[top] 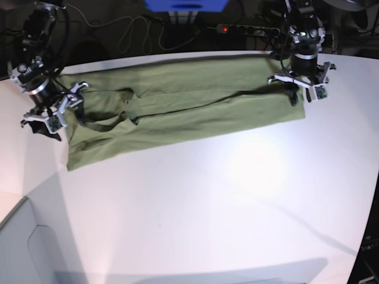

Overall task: Fold the T-shirt properly
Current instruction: 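Open both grippers and release the folded shirt, then grasp the shirt end near the left gripper and carry it toward the right gripper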

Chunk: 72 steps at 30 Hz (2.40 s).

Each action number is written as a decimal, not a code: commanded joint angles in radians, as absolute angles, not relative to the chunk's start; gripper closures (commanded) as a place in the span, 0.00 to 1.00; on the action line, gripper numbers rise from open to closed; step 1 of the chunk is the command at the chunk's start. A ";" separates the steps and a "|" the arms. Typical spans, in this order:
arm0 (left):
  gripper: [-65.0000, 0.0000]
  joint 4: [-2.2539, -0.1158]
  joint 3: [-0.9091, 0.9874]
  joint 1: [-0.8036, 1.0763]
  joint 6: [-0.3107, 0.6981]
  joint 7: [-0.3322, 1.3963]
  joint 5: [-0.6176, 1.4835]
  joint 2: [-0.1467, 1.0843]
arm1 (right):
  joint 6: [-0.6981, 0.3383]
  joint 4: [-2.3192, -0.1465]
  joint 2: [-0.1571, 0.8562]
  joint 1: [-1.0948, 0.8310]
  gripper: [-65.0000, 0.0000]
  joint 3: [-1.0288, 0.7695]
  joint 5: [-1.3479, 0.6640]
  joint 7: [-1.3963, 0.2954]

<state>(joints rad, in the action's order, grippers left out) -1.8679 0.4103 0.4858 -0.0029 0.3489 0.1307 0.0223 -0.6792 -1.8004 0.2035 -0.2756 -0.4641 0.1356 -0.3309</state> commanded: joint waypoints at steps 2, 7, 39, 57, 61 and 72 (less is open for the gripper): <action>0.50 -1.880 0.441 0.489 -0.005 0.329 0.134 0.022 | -0.698 -1.813 0.196 -0.255 0.34 -0.460 0.122 -0.312; 0.46 -1.807 0.461 0.479 -0.005 0.326 0.134 0.022 | -0.698 -1.718 0.168 -0.199 0.34 -0.389 0.124 -0.314; 1.00 -1.678 0.458 0.421 0.001 0.321 0.137 0.021 | -0.698 -1.552 0.185 -0.177 0.34 -0.332 0.122 -0.305; 1.00 -1.926 0.058 0.374 -0.010 0.323 -0.002 -0.077 | -0.698 -1.856 0.134 -0.309 0.34 -0.363 0.120 -0.312; 1.00 -1.845 -0.064 0.317 -0.010 0.323 -0.114 -0.133 | -0.698 -1.856 0.131 -0.311 0.34 -0.363 0.122 -0.314; 1.00 -1.630 -0.277 0.213 -0.010 0.321 -0.166 -0.157 | -0.698 -1.853 0.133 -0.325 0.34 -0.363 0.124 -0.314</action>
